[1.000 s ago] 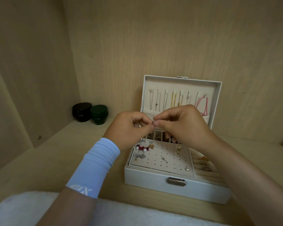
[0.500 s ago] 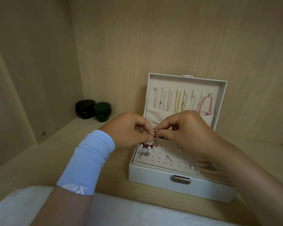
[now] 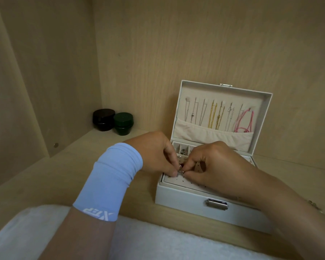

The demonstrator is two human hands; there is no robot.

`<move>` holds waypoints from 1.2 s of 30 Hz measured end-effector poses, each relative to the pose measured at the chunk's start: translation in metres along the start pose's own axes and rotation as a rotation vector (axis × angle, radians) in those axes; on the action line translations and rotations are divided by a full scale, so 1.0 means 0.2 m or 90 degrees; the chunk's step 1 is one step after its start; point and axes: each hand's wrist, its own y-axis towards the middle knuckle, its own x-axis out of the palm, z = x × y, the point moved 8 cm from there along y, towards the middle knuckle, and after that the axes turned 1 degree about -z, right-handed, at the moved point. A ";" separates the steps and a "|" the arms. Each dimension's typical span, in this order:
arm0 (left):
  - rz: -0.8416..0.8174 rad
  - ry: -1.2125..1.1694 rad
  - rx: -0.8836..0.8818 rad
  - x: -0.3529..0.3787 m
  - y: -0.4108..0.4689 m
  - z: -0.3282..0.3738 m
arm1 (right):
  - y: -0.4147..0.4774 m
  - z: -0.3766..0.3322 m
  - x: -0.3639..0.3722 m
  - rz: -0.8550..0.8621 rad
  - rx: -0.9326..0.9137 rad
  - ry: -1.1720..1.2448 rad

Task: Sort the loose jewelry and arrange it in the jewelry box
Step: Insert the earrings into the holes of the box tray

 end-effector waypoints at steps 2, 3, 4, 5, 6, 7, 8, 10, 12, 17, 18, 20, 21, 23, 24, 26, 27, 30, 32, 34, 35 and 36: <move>-0.003 -0.002 -0.001 0.00 0.00 0.00 | 0.00 -0.01 0.00 -0.017 -0.012 -0.027; -0.005 -0.001 0.000 0.00 -0.01 0.00 | 0.00 -0.02 0.01 -0.031 -0.016 -0.041; -0.007 -0.001 0.001 0.00 -0.01 0.01 | -0.01 -0.02 0.01 -0.046 -0.016 -0.046; -0.007 -0.002 0.001 0.00 -0.01 0.01 | -0.01 -0.01 0.01 -0.061 -0.012 -0.041; -0.005 -0.007 0.003 0.00 -0.01 0.01 | -0.01 -0.01 0.01 -0.069 -0.006 -0.028; 0.001 -0.012 0.007 -0.01 -0.01 0.01 | -0.02 0.01 0.00 -0.069 0.003 -0.007; 0.009 -0.017 0.014 -0.01 -0.02 0.02 | -0.02 0.03 -0.03 -0.055 0.021 0.019; 0.030 -0.026 0.028 -0.02 -0.01 0.04 | -0.03 0.08 -0.10 -0.013 0.070 0.056; 0.038 -0.028 0.041 -0.01 -0.01 0.06 | -0.04 0.13 -0.16 -0.009 0.107 0.031; 0.001 0.024 0.050 0.06 0.02 0.10 | -0.07 0.17 -0.12 -0.099 0.153 -0.026; 0.000 0.026 0.049 0.06 0.02 0.10 | -0.07 0.16 -0.10 -0.114 0.158 -0.028; 0.007 0.028 0.046 0.06 0.03 0.10 | -0.06 0.13 -0.06 -0.141 0.166 -0.038; 0.014 0.027 0.047 0.05 0.02 0.10 | -0.06 0.13 -0.05 -0.146 0.169 -0.047; 0.035 0.015 0.056 0.04 0.02 0.10 | -0.05 0.12 -0.05 -0.143 0.168 -0.058; 0.050 0.010 0.061 0.03 0.02 0.11 | -0.05 0.12 -0.05 -0.144 0.166 -0.058; 0.079 0.004 0.068 0.02 0.02 0.11 | -0.05 0.12 -0.04 -0.154 0.163 -0.059; 0.088 0.001 0.071 0.02 0.03 0.12 | -0.05 0.13 -0.03 -0.155 0.161 -0.061; 0.095 -0.019 0.077 0.04 0.04 0.14 | -0.05 0.14 -0.04 -0.125 0.137 -0.049; 0.103 -0.045 0.083 0.04 0.05 0.15 | -0.05 0.16 -0.06 -0.093 0.135 0.007; 0.124 -0.099 0.086 0.04 0.05 0.15 | -0.04 0.18 -0.12 -0.029 0.143 0.116; 0.137 -0.139 0.084 0.04 0.05 0.16 | -0.04 0.19 -0.15 0.021 0.154 0.181; 0.151 -0.181 0.082 0.03 0.04 0.16 | -0.05 0.21 -0.19 0.075 0.170 0.245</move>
